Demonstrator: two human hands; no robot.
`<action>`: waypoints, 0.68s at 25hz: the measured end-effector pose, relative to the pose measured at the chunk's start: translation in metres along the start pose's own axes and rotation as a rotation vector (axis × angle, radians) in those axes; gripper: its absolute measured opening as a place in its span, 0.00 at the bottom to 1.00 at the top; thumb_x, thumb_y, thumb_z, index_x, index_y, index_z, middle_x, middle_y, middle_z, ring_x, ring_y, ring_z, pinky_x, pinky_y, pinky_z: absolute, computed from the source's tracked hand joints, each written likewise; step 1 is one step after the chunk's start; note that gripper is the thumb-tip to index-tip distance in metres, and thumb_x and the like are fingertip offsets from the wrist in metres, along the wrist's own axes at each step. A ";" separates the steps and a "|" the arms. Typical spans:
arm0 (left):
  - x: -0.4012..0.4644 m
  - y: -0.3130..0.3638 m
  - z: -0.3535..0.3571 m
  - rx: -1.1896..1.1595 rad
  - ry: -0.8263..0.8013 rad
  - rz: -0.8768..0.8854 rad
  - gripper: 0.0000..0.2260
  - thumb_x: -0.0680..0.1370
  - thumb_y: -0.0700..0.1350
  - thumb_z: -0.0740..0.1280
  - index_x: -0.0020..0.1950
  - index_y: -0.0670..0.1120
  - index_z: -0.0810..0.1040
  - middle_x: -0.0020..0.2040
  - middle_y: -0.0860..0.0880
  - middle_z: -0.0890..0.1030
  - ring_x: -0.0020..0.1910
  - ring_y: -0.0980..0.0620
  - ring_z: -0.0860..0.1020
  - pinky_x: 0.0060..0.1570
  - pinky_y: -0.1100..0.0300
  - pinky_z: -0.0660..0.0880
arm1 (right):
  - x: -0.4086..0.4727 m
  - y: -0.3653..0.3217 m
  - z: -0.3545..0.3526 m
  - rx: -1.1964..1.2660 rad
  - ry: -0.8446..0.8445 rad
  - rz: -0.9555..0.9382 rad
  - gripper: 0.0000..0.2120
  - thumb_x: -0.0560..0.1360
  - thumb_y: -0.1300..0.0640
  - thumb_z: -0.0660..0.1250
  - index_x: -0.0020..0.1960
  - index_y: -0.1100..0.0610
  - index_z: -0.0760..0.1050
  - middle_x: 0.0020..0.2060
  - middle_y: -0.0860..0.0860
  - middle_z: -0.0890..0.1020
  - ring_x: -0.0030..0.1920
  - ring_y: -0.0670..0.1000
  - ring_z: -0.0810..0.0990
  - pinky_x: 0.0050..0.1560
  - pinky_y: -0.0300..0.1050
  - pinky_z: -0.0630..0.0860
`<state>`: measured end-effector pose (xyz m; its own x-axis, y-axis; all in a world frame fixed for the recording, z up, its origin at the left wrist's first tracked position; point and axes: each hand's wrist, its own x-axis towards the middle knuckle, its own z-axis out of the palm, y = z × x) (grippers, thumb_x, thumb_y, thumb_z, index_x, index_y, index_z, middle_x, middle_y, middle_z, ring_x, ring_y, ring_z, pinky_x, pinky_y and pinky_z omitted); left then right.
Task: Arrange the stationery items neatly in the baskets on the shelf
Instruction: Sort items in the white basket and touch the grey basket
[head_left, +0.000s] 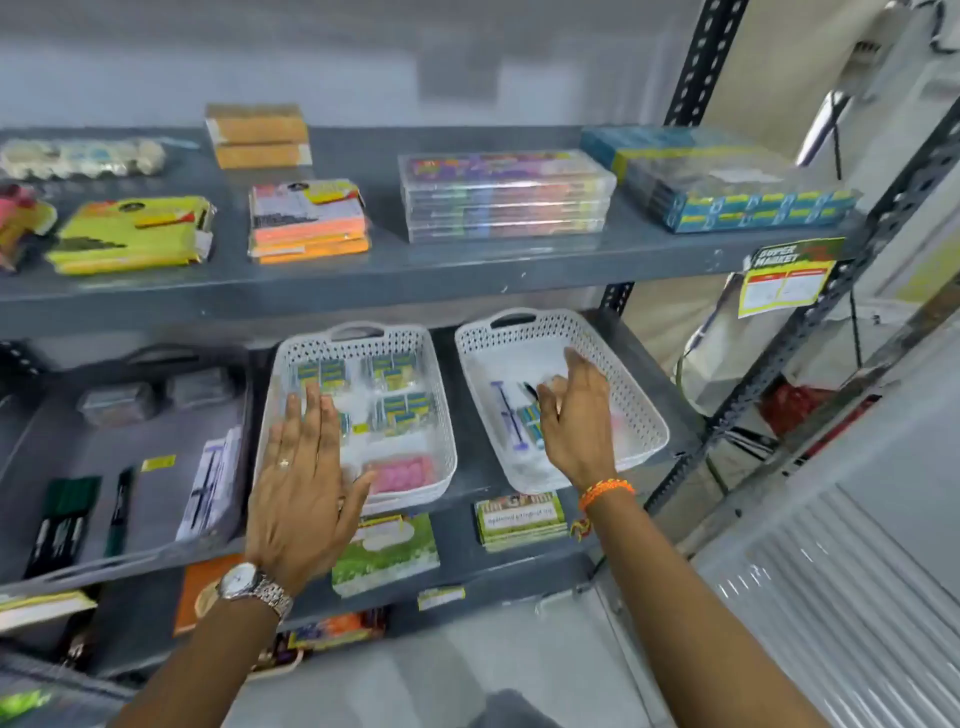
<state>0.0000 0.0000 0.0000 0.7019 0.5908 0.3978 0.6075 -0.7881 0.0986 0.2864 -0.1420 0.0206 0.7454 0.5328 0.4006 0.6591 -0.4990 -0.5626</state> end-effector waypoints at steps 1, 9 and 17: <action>-0.004 -0.005 0.010 -0.006 -0.051 -0.052 0.38 0.80 0.60 0.52 0.82 0.37 0.48 0.83 0.40 0.45 0.82 0.42 0.44 0.79 0.42 0.53 | 0.006 0.010 0.016 -0.037 -0.073 0.004 0.21 0.77 0.57 0.65 0.68 0.62 0.71 0.66 0.62 0.76 0.67 0.64 0.71 0.69 0.59 0.68; -0.040 -0.035 0.060 0.031 -0.163 -0.151 0.35 0.82 0.60 0.48 0.81 0.38 0.53 0.82 0.41 0.53 0.82 0.43 0.52 0.81 0.54 0.44 | 0.055 0.044 0.056 -0.322 -0.421 0.132 0.10 0.76 0.68 0.61 0.55 0.65 0.77 0.51 0.62 0.83 0.52 0.61 0.83 0.52 0.49 0.77; -0.044 -0.034 0.069 -0.027 -0.173 -0.230 0.33 0.82 0.59 0.48 0.80 0.40 0.59 0.81 0.41 0.60 0.79 0.42 0.62 0.78 0.50 0.52 | 0.061 0.059 0.069 -0.215 -0.380 0.318 0.05 0.76 0.61 0.67 0.50 0.61 0.80 0.44 0.59 0.84 0.45 0.61 0.83 0.43 0.47 0.76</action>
<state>-0.0260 0.0132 -0.0833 0.6014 0.7733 0.2008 0.7496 -0.6331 0.1932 0.3638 -0.0922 -0.0378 0.8492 0.5223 -0.0780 0.4416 -0.7834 -0.4373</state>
